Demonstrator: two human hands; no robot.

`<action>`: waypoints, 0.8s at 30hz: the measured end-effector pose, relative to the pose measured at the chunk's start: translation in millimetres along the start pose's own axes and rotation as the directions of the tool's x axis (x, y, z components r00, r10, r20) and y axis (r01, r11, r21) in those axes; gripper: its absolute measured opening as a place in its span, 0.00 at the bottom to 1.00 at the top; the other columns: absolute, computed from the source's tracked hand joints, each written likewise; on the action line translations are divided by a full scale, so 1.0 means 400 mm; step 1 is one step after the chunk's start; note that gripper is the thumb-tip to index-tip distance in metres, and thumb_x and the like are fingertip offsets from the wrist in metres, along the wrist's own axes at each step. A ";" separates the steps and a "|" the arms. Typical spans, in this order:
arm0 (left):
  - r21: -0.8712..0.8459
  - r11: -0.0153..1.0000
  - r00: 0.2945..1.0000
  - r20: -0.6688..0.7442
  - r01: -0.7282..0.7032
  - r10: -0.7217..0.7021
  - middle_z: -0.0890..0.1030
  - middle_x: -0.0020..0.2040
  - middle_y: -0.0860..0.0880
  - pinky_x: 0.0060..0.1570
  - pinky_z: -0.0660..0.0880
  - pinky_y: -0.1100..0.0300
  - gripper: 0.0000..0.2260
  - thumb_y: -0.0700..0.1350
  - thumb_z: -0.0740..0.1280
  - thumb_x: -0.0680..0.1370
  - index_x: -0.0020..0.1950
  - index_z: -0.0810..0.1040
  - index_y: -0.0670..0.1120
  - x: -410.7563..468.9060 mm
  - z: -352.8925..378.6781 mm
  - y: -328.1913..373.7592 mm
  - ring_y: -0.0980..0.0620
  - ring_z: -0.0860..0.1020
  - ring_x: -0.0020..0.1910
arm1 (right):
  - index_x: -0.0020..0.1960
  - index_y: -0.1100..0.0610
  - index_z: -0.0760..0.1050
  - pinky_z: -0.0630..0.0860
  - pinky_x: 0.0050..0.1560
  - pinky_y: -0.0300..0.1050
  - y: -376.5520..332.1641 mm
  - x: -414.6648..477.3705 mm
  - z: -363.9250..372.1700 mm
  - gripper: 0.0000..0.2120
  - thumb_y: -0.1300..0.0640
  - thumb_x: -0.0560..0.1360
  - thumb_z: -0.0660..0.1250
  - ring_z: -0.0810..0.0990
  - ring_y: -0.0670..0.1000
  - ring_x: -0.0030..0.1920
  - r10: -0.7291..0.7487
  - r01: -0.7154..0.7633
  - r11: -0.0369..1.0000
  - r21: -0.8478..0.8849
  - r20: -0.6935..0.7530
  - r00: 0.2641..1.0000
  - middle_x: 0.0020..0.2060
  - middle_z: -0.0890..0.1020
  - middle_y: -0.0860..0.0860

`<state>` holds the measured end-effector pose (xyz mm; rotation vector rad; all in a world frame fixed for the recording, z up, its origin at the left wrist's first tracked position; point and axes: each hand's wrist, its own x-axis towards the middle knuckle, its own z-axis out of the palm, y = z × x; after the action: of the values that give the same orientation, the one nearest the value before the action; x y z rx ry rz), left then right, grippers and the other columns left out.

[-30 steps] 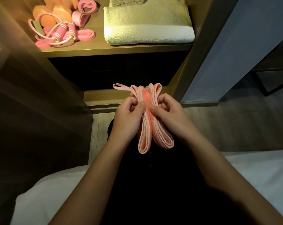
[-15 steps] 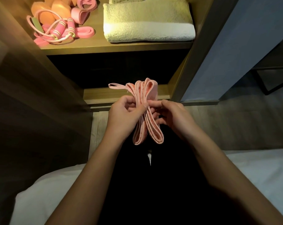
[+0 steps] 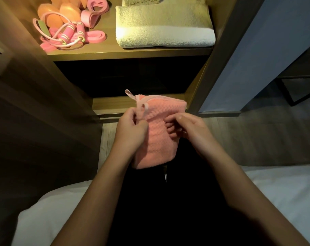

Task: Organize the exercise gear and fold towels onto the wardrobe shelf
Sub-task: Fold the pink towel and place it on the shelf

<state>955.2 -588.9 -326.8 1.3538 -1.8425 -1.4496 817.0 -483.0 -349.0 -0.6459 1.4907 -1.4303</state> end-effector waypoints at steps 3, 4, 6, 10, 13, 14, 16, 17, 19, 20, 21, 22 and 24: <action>-0.004 0.997 0.996 -0.040 -0.081 0.080 0.78 0.41 0.53 0.37 0.72 0.62 0.12 0.37 0.58 0.80 0.45 0.76 0.52 0.007 -0.027 -0.009 0.56 0.75 0.39 | 0.53 0.50 0.78 0.78 0.51 0.42 -0.014 -0.009 -0.010 0.06 0.58 0.77 0.68 0.80 0.45 0.50 -0.126 0.098 0.971 -0.217 -0.120 0.985 0.49 0.82 0.48; 0.000 0.990 0.989 -0.051 -0.138 0.138 0.78 0.42 0.52 0.39 0.72 0.61 0.12 0.37 0.57 0.80 0.46 0.76 0.49 0.009 -0.039 -0.013 0.56 0.76 0.39 | 0.56 0.49 0.75 0.78 0.51 0.38 -0.017 -0.011 -0.012 0.11 0.58 0.76 0.69 0.79 0.42 0.51 -0.175 0.132 0.952 -0.275 -0.140 0.974 0.52 0.80 0.46; -0.001 0.961 0.959 -0.070 -0.277 0.276 0.79 0.44 0.44 0.40 0.72 0.57 0.09 0.38 0.56 0.80 0.50 0.75 0.40 0.013 -0.063 -0.019 0.49 0.77 0.42 | 0.61 0.47 0.71 0.76 0.55 0.36 -0.030 -0.011 -0.019 0.19 0.57 0.74 0.72 0.76 0.38 0.57 -0.253 0.188 0.906 -0.379 -0.131 0.959 0.59 0.76 0.44; -0.012 0.876 0.875 -0.056 -0.483 0.482 0.76 0.42 0.39 0.34 0.69 0.56 0.10 0.40 0.53 0.79 0.48 0.72 0.37 0.021 -0.094 -0.021 0.45 0.74 0.39 | 0.62 0.48 0.73 0.70 0.68 0.48 -0.047 -0.002 -0.026 0.20 0.56 0.73 0.72 0.70 0.41 0.65 -0.293 0.232 0.788 -0.570 -0.016 0.956 0.63 0.71 0.44; 0.025 0.825 0.825 -0.020 -0.565 0.565 0.76 0.40 0.45 0.33 0.70 0.61 0.07 0.40 0.54 0.77 0.48 0.71 0.41 0.030 -0.115 -0.020 0.48 0.75 0.38 | 0.58 0.50 0.75 0.71 0.67 0.47 -0.059 0.005 -0.033 0.15 0.57 0.73 0.73 0.69 0.40 0.66 -0.286 0.268 0.754 -0.600 0.068 0.956 0.65 0.70 0.45; 0.045 0.802 0.802 -0.005 -0.596 0.597 0.76 0.41 0.47 0.34 0.69 0.64 0.07 0.42 0.55 0.76 0.49 0.70 0.41 0.031 -0.121 -0.021 0.51 0.75 0.38 | 0.58 0.51 0.76 0.71 0.66 0.46 -0.063 0.007 -0.036 0.15 0.57 0.73 0.73 0.68 0.40 0.67 -0.285 0.292 0.738 -0.608 0.111 0.952 0.66 0.69 0.46; 0.094 0.756 0.760 0.022 -0.648 0.649 0.76 0.41 0.50 0.35 0.69 0.70 0.10 0.48 0.56 0.75 0.50 0.69 0.43 0.034 -0.131 -0.024 0.58 0.74 0.38 | 0.57 0.50 0.77 0.70 0.66 0.41 -0.073 0.010 -0.039 0.15 0.58 0.72 0.74 0.67 0.39 0.68 -0.274 0.345 0.707 -0.617 0.210 0.938 0.67 0.68 0.47; 0.117 0.739 0.746 0.031 -0.664 0.665 0.75 0.41 0.53 0.35 0.68 0.72 0.11 0.50 0.57 0.75 0.50 0.69 0.44 0.036 -0.134 -0.025 0.61 0.75 0.38 | 0.57 0.50 0.78 0.69 0.66 0.40 -0.078 0.014 -0.039 0.14 0.57 0.72 0.74 0.67 0.39 0.67 -0.256 0.364 0.698 -0.616 0.260 0.931 0.68 0.69 0.47; 0.155 0.718 0.730 0.032 -0.678 0.683 0.74 0.43 0.57 0.36 0.69 0.74 0.12 0.54 0.61 0.76 0.50 0.68 0.47 0.041 -0.144 -0.028 0.65 0.75 0.40 | 0.55 0.50 0.79 0.70 0.65 0.41 -0.085 0.024 -0.039 0.12 0.54 0.72 0.74 0.70 0.41 0.65 -0.195 0.374 0.679 -0.632 0.336 0.922 0.65 0.71 0.47; 0.186 0.704 0.719 0.017 -0.685 0.695 0.74 0.42 0.59 0.35 0.70 0.73 0.11 0.55 0.62 0.76 0.50 0.68 0.48 0.046 -0.152 -0.030 0.65 0.76 0.39 | 0.54 0.50 0.79 0.72 0.64 0.45 -0.085 0.030 -0.043 0.11 0.52 0.73 0.73 0.72 0.42 0.63 -0.166 0.369 0.648 -0.666 0.350 0.922 0.62 0.73 0.45; 0.236 0.683 0.701 -0.010 -0.692 0.713 0.73 0.40 0.60 0.33 0.69 0.71 0.09 0.53 0.61 0.77 0.49 0.68 0.49 0.051 -0.161 -0.034 0.63 0.75 0.36 | 0.53 0.49 0.79 0.73 0.62 0.48 -0.083 0.034 -0.049 0.10 0.49 0.73 0.72 0.74 0.42 0.61 -0.151 0.367 0.605 -0.707 0.351 0.924 0.59 0.75 0.44; 0.290 0.664 0.684 -0.039 -0.690 0.728 0.71 0.39 0.60 0.31 0.68 0.68 0.07 0.51 0.60 0.77 0.47 0.68 0.49 0.058 -0.171 -0.038 0.62 0.73 0.34 | 0.52 0.47 0.79 0.75 0.59 0.51 -0.082 0.037 -0.055 0.09 0.47 0.73 0.71 0.75 0.42 0.59 -0.151 0.369 0.570 -0.734 0.347 0.926 0.56 0.77 0.41; 0.345 0.675 0.698 -0.073 -0.652 0.712 0.70 0.37 0.57 0.29 0.66 0.63 0.07 0.50 0.58 0.76 0.47 0.69 0.47 0.067 -0.180 -0.047 0.61 0.71 0.34 | 0.49 0.41 0.76 0.76 0.51 0.50 -0.078 0.035 -0.061 0.07 0.41 0.72 0.68 0.76 0.39 0.53 -0.163 0.371 0.526 -0.765 0.337 0.927 0.49 0.78 0.37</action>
<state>1009.0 -646.6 -323.7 0.7115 -2.1457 -0.6285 782.7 -489.5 -325.8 -1.6334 1.9008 -0.7234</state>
